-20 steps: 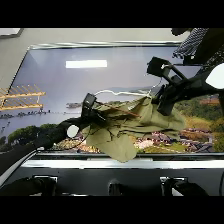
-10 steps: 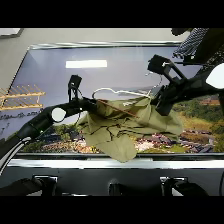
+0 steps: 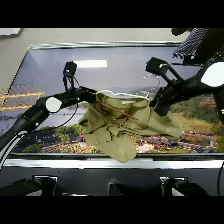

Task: Fold the clothes and pants, and hang the long-sleeved shirts on hangers.

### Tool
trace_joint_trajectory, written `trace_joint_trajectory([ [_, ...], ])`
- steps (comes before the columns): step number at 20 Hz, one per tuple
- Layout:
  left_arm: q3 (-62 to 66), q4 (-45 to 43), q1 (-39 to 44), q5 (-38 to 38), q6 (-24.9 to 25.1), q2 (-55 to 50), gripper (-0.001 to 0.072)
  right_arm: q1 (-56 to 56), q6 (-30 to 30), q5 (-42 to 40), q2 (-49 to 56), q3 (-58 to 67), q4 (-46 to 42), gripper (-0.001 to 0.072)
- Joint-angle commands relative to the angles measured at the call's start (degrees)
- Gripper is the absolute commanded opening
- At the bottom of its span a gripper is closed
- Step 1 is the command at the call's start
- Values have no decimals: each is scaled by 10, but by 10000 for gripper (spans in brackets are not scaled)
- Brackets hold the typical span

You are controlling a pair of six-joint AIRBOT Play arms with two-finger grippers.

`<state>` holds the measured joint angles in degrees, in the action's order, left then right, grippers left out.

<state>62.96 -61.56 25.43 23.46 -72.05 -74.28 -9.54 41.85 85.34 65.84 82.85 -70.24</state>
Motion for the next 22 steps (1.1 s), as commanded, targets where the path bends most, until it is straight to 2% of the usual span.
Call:
trace_joint_trajectory([
  [1,15,0,-11,13,0,-1,34,-1,10,0,11,0,-30,36],
  [11,121,1,1,103,0,0,33,-31,71,-64,60,0,-62,36],
  [16,161,0,21,221,-2,5,32,-90,123,-181,69,3,-130,36],
  [19,160,0,22,294,-30,5,32,-90,151,-170,63,27,-144,36],
  [22,148,0,28,307,-30,5,32,-90,156,-164,31,34,-144,36],
])
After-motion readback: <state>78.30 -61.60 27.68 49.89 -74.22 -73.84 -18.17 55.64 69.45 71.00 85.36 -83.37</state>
